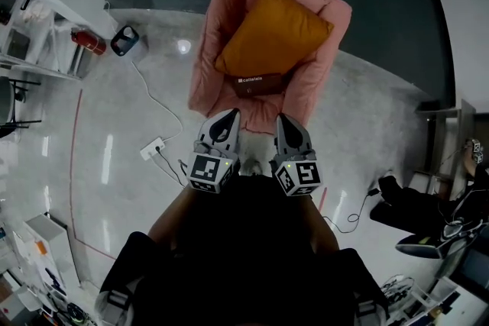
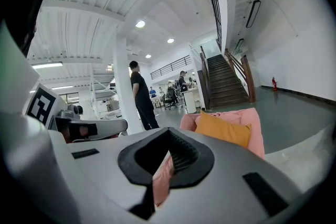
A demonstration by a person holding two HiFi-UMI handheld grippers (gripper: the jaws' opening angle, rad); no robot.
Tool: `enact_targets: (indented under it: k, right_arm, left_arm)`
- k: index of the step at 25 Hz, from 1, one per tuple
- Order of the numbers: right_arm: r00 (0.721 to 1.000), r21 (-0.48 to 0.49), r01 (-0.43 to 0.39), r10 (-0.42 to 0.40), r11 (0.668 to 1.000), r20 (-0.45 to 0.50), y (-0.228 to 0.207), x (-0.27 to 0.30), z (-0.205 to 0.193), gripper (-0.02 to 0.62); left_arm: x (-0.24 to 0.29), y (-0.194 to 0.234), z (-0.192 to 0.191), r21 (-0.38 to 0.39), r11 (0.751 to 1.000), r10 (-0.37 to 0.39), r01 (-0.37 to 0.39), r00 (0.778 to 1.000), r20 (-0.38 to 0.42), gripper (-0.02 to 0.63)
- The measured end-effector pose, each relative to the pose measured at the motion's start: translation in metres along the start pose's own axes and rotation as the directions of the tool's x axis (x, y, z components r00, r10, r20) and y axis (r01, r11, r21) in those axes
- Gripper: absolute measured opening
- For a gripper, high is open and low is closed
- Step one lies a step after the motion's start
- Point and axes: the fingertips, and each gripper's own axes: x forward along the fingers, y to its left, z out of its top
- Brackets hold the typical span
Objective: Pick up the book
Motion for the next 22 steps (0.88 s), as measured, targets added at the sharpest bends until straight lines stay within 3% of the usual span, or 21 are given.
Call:
enact_targets:
  k: [8, 22]
  right_arm:
    - [0.998, 0.023, 0.062, -0.062, 0.998, -0.007, 0.006, 0.027, -0.001, 0.003]
    - [0.998, 0.032, 0.052, -0.051, 0.998, -0.040, -0.022, 0.059, -0.004, 0.003]
  left_arm:
    - [0.011, 0.034, -0.001, -0.021, 0.999, -0.044, 0.043, 0.999, -0.011, 0.000]
    - [0.039, 0.054, 0.003, -0.029, 1.000, 0.009, -0.009, 1.000, -0.006, 0.000]
